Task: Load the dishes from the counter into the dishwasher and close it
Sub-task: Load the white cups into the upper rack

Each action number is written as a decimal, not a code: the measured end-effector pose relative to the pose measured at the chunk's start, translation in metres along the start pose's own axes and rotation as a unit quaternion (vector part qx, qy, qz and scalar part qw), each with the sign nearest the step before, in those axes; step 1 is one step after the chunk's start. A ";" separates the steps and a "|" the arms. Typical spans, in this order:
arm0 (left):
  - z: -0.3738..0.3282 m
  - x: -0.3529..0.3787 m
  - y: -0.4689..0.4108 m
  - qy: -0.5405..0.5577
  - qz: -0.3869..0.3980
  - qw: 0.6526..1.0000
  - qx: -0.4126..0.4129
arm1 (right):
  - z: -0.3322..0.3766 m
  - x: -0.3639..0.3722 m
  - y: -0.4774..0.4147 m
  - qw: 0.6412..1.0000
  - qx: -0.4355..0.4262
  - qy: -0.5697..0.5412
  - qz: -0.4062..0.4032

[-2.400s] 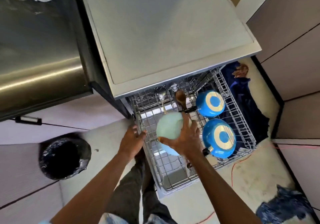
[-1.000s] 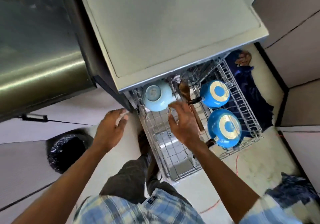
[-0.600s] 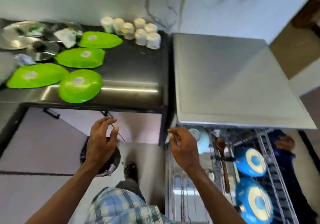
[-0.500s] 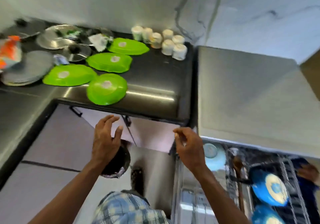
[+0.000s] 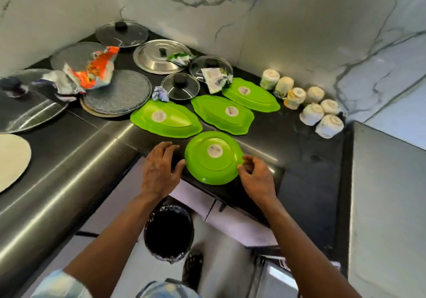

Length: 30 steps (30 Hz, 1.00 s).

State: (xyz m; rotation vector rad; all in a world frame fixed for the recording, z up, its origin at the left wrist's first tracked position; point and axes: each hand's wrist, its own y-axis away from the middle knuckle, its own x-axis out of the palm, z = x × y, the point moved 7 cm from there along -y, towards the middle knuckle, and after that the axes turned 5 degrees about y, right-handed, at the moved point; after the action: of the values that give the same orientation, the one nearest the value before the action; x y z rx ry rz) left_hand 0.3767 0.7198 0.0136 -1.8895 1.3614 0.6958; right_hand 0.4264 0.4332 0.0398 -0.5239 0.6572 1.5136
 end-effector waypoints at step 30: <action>0.005 0.045 -0.024 -0.122 -0.037 0.991 0.045 | -0.028 -0.108 -0.339 0.877 0.000 0.470 -0.095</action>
State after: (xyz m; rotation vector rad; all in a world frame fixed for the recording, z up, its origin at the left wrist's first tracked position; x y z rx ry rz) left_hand 0.4129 0.7022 -0.0179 -1.7133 1.1430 0.7861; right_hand 0.7680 0.3326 0.0637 -1.3153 1.2994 1.0046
